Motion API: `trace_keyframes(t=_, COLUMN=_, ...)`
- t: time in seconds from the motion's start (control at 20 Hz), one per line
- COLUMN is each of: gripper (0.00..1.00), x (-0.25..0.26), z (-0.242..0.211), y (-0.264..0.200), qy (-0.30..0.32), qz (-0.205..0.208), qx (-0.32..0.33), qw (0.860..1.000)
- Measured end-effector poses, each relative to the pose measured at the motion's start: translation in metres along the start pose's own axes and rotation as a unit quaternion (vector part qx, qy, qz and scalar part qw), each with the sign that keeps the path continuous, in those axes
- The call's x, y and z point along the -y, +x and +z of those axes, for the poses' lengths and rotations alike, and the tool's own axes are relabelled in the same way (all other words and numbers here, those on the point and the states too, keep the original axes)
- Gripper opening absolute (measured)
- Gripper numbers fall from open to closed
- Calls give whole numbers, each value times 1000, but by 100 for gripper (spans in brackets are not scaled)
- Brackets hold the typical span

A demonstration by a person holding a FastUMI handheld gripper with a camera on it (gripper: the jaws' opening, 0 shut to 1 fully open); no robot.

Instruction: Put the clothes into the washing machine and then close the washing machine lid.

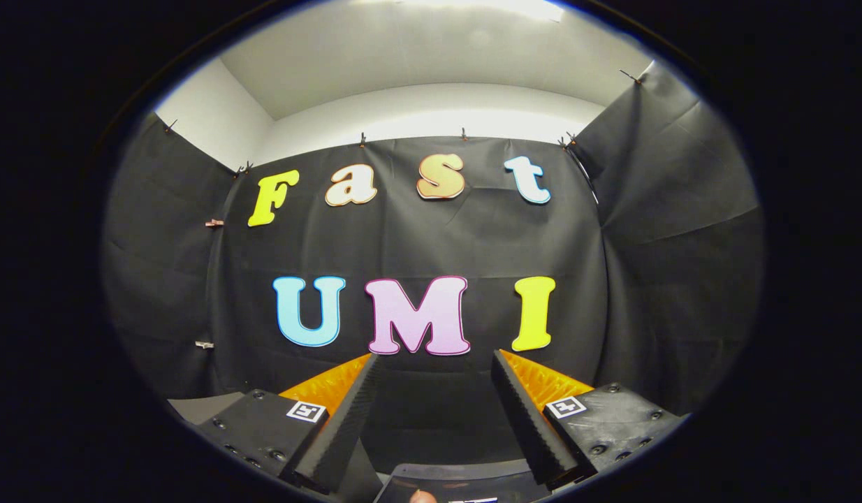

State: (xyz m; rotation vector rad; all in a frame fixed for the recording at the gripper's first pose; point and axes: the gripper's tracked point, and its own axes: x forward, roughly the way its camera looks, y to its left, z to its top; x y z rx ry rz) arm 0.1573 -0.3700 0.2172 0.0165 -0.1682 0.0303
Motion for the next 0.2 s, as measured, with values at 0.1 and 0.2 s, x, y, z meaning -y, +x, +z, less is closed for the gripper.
trace_keyframes(t=0.1, gripper=98, x=-3, z=-3, y=2, qy=-6, qz=1, qx=-4, qw=1000)
trace_keyframes(t=0.2, gripper=98, x=-8, z=-5, y=1, qy=-9, qz=4, qx=-8, qw=1000)
